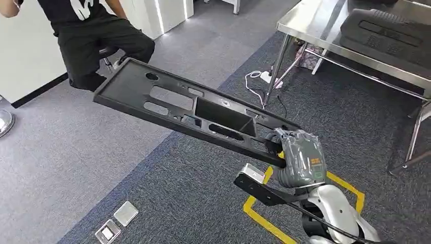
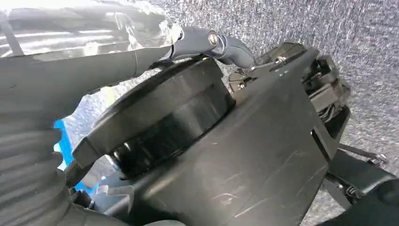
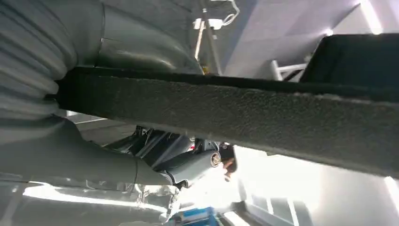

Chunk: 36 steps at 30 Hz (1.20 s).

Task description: Take the parts from the cabinet and place them on the table.

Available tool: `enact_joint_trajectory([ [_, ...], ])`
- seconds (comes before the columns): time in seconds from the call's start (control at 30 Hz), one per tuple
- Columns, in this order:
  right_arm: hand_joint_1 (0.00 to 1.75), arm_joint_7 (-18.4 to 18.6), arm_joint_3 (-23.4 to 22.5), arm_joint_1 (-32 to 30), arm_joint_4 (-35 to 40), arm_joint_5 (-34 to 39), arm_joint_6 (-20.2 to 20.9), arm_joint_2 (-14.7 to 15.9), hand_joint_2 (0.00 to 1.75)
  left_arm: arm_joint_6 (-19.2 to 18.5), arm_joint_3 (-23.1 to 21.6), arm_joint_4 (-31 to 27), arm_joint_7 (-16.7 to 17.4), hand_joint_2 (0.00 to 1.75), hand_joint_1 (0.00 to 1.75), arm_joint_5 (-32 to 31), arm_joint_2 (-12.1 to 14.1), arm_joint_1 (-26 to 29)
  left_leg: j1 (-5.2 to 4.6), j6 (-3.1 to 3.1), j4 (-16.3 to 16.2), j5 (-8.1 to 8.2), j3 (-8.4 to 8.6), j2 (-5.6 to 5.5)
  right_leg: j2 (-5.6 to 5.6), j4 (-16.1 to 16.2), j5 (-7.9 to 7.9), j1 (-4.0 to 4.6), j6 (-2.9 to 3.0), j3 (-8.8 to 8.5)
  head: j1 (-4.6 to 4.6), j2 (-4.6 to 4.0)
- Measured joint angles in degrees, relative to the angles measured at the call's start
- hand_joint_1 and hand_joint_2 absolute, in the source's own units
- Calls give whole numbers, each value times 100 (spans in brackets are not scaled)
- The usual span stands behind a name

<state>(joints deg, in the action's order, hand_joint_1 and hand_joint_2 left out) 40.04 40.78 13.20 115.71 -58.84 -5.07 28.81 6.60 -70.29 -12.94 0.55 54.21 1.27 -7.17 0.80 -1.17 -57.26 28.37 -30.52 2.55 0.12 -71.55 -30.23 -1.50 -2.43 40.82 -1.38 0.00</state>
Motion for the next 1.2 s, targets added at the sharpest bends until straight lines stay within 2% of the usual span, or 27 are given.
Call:
enact_joint_trajectory([
  [0.07, 175, 0, -18, 1, 0, 0, 0, -2, 175, 2, -2, 0, 0, 175, 0, 0, 0, -7, 37, 73, -50, 67, 37, 90, -181, 1029, 483, -32, -41, -541, -28, 0],
  [0.1, 175, 0, -26, 5, -2, 0, 0, -2, 175, 2, -2, 7, 2, 175, 0, 0, 26, -6, 3, 122, -67, 101, 41, 113, -378, 1204, 367, 22, -57, -619, -74, 0],
  [0.13, 175, 0, -26, 2, 2, 0, 0, -2, 175, 0, -4, 4, 2, 175, 0, -4, 26, -4, -22, 165, -117, 134, 37, 134, -273, 1243, 407, 19, 42, -614, -114, 0],
  [0.23, 175, 0, -28, -5, 2, 0, 0, -4, 175, 2, -24, 4, 2, 175, 0, 0, 30, -18, -18, 245, -73, 151, 102, 227, -142, 1197, 362, 39, 172, -580, 18, 0],
  [0.27, 175, 0, -28, -2, 15, 0, 0, -4, 175, 7, -33, 4, 2, 175, 0, 0, 33, -19, 6, 300, -103, 209, 124, 199, -95, 1226, 380, 15, 227, -606, 22, 0],
  [0.3, 175, 0, -31, 8, 24, -9, -2, -4, 175, 7, -37, 4, 0, 175, 0, -6, 35, -20, 21, 318, -268, 330, 83, 14, -64, 1225, 376, 17, 247, -613, 63, 0],
  [0.37, 175, 2, -33, 11, 26, -13, -7, -4, 175, 7, -42, 4, -4, 175, 0, -7, 35, -15, 4, 308, -1107, 777, -320, -159, 7, 1223, 372, 40, 304, -610, 168, 0],
  [0.43, 175, 2, -33, 1, 26, -15, -7, -4, 175, -4, -42, 4, -33, 175, 0, 2, 35, -35, -27, 283, -1860, 993, -697, -202, 115, 1216, 367, 80, 324, -613, 208, -2],
  [0.47, 175, 2, -31, -1, 26, -15, -7, -4, 175, -9, -42, 4, -31, 175, 0, 2, 35, -45, -51, 251, -1877, 892, -724, -214, 184, 1215, 364, 97, 329, -625, 216, 0],
  [0.53, 175, 2, -33, 0, 26, -15, -7, -11, 175, -9, -46, 4, -26, 175, 0, -2, 35, -38, -93, 137, -1192, 363, -456, -260, 335, 1215, 361, 132, 334, -658, 240, 0],
  [0.57, 175, 2, -33, 0, 26, -15, -7, -11, 175, -9, -48, 4, -24, 175, 0, -4, 35, -31, -115, 70, -688, 77, -264, -387, 399, 1215, 360, 141, 334, -672, 251, 0],
  [0.6, 175, 2, -33, 1, 28, -18, -9, -13, 175, -9, -48, 4, -24, 175, 0, -5, 37, -19, -133, 4, -334, -1, -163, -625, 450, 1220, 360, 133, 333, -669, 247, 0],
  [0.63, 175, 0, -33, 12, 28, -20, -9, -15, 175, -4, -48, 7, -24, 175, 0, -7, 42, 8, -112, -6, -252, 0, -150, -776, 512, 1197, 363, 153, 313, -635, 205, 0],
  [0.73, 175, 2, -35, -14, 28, -20, -9, -15, 175, -9, -52, 2, -24, 175, 0, -7, 42, -6, -161, -2, -157, 22, -110, -625, 690, 1245, 424, 72, 214, -578, 249, 0],
  [0.77, 175, 0, -37, -12, 35, -20, -11, -15, 175, -15, -52, -11, -24, 175, 0, -7, 17, -15, -78, -20, -41, -28, -65, -545, 725, 1242, 420, 126, 175, -582, 251, 0],
  [0.8, 175, 0, -42, -17, 39, -26, -15, -15, 175, -15, -50, -9, -24, 175, 0, -7, 22, -19, -71, -29, 28, -59, -16, -474, 431, 1143, 344, 132, 167, -567, 256, 0],
  [0.83, 175, -2, -46, 9, 39, -28, -13, -15, 175, -15, -52, -11, -24, 175, 0, -7, 22, -11, -67, -69, 56, -72, 0, -404, 207, 888, 154, 123, 133, -439, 162, 0],
  [0.9, 175, -2, -48, 5, 42, -26, -11, -20, 175, -15, -52, -11, -24, 175, 0, -7, 20, 12, -67, -68, 55, -65, -8, -251, 62, 7, -266, 76, 64, -5, 107, 0],
  [0.93, 175, 0, -48, 3, 39, -20, -11, -20, 175, -15, -52, -11, -24, 175, 0, -5, 20, 17, -67, -69, 54, -60, -10, -176, 45, -332, -362, 50, 31, 166, 83, 0],
  [0.97, 175, 0, -48, 3, 42, -17, -11, -20, 175, -15, -52, -11, -24, 175, 0, -4, 20, 17, -61, -55, 48, -49, -8, -115, 36, -435, -325, 25, 7, 224, 77, 0],
  [1.0, 175, 0, -48, 1, 39, -15, -9, -20, 175, -15, -52, -11, -24, 175, 0, -4, 20, 12, -47, -33, 42, -34, -1, -55, 17, -273, -170, 3, -20, 147, 66, 0],
  [1.03, 175, -2, -50, 1, 39, -15, -9, -20, 175, -15, -50, -11, -24, 175, 0, -4, 20, 7, -24, -7, 22, -8, 11, 8, -23, 131, 76, -12, -52, -67, 59, 0],
  [1.07, 175, -2, -50, 4, 42, -15, -9, -20, 175, -13, -50, -11, -24, 175, 0, -4, 20, 0, 2, 31, -16, 29, 23, 58, -119, 710, 347, -26, -79, -372, 50, 0],
  [1.1, 175, -2, -52, 6, 42, -15, -9, -20, 175, -11, -50, -9, -24, 175, 0, -4, 24, -7, 1, 91, -70, 85, 30, 112, -339, 1198, 411, -31, -114, -604, 13, 0],
  [1.13, 175, -2, -52, 6, 41, -15, -9, -24, 175, -9, -50, -4, -24, 175, 0, -4, 40, -11, -51, 135, -107, 124, 20, 121, -368, 1201, 369, 27, -59, -607, -50, 0],
  [1.17, 175, 0, -52, 4, 48, -15, -9, -24, 175, -9, -50, -4, -22, 175, 0, -4, 35, -9, -53, 160, -111, 136, 33, 151, -263, 1196, 381, 15, 48, -592, -46, 0],
  [1.2, 175, 0, -55, 3, 48, -15, -9, -24, 175, -9, -50, -4, -22, 175, 0, -4, 37, -8, -78, 177, -96, 139, 54, 175, -233, 1191, 360, 18, 86, -585, 27, 0],
])
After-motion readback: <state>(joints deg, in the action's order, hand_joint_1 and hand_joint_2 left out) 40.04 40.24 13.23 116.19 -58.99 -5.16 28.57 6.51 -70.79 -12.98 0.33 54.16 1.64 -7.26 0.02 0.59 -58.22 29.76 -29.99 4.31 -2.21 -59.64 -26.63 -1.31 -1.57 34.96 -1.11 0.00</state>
